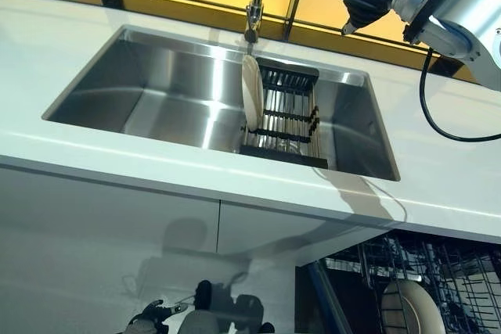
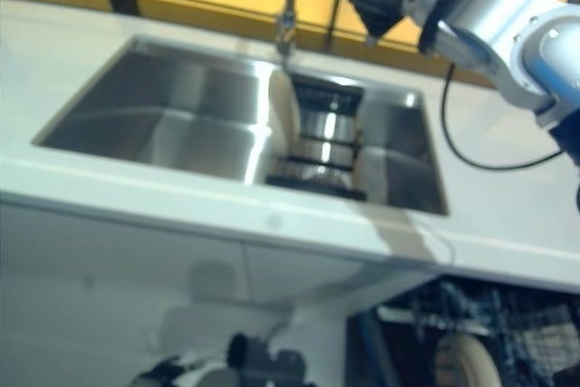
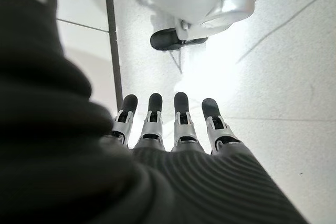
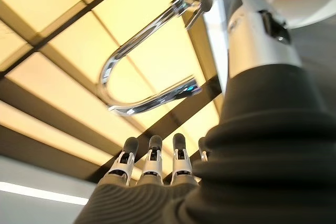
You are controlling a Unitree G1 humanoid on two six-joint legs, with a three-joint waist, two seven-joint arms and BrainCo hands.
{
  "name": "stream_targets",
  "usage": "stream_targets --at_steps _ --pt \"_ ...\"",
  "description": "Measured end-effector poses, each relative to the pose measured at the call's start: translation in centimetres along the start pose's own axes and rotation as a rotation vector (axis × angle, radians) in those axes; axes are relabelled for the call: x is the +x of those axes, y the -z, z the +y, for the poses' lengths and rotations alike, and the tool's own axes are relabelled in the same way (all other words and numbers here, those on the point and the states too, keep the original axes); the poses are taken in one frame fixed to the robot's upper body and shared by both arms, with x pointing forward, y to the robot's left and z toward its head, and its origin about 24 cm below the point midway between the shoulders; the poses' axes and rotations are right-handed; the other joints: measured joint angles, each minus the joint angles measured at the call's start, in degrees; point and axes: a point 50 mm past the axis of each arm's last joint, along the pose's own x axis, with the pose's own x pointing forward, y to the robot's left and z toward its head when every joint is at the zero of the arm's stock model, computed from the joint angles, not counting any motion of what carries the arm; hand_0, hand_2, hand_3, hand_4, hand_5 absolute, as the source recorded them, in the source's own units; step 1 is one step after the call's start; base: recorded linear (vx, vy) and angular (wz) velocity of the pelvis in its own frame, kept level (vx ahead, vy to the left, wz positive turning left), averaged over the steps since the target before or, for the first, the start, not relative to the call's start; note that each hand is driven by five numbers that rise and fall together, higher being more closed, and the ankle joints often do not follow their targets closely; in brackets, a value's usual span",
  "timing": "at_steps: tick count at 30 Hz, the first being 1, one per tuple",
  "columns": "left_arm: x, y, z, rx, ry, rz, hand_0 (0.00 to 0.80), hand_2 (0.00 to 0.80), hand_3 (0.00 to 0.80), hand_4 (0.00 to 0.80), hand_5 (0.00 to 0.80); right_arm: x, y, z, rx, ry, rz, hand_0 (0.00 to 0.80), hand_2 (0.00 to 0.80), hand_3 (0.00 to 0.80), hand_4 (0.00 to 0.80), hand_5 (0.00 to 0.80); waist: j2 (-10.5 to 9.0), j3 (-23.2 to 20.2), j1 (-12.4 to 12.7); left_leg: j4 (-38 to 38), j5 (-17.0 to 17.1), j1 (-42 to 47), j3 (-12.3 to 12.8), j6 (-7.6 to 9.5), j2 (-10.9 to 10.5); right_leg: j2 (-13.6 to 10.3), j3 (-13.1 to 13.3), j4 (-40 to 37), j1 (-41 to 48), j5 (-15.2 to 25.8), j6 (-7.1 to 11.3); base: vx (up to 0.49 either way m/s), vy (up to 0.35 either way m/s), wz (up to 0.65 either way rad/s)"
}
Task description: Take plates into dishwasher
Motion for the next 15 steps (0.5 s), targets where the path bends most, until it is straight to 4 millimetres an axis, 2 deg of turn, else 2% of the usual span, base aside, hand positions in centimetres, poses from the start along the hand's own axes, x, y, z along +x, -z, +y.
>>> stream_targets --at_steps 5,15 --pt "0.0 -0.3 1.1 -0.022 -0.027 -0.015 0.0 0.0 0.0 0.0 0.0 0.5 -1.6 0.0 -0.007 -0.009 -0.063 0.0 0.0 0.0 0.0 0.0 -0.96 1.49 0.71 0.0 0.3 -1.12 -0.19 0.05 -0.27 -0.11 -0.43 -0.14 -0.79 0.05 0.06 -0.017 0.041 0.06" --pt "0.2 -1.5 1.9 -0.077 -0.051 -0.046 0.0 0.0 0.0 0.0 0.0 1.3 -3.1 -0.8 -0.002 -0.018 -0.121 0.0 0.0 0.0 0.0 0.0 -1.57 5.19 1.06 -0.01 0.33 -1.7 -0.49 0.09 -0.44 -0.11 -0.54 -0.16 -0.95 0.15 -0.09 -0.004 0.013 0.03"
